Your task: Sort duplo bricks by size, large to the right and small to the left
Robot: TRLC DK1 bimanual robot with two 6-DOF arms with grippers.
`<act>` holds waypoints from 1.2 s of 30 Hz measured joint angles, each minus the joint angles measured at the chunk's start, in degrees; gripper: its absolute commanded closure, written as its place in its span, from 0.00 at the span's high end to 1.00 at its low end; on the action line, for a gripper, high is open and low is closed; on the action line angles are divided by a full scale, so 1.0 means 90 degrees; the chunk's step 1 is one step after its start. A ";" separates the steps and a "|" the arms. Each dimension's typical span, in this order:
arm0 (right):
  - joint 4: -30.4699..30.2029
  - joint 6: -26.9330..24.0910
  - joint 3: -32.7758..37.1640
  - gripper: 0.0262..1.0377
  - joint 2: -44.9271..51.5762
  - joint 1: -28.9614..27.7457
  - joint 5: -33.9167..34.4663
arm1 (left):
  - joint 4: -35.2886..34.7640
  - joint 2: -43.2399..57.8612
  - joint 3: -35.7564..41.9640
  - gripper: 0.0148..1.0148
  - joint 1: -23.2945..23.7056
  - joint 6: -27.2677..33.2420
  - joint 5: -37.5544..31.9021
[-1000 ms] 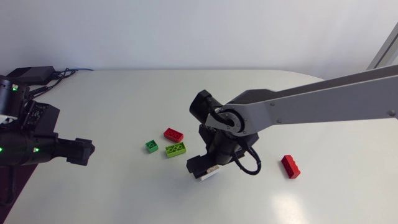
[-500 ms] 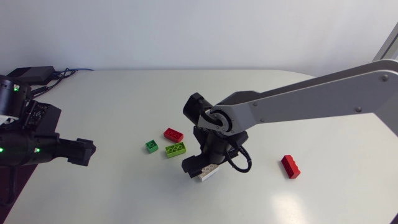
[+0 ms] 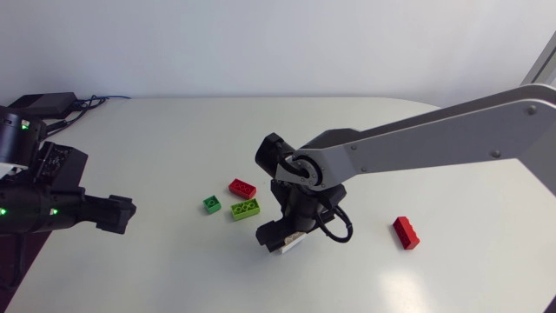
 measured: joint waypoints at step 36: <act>0.0432 -0.0860 -0.1277 0.41 -0.0906 -0.2698 -0.0075 | 0.0046 -0.0073 -0.0046 0.97 -0.0255 -0.0002 0.0000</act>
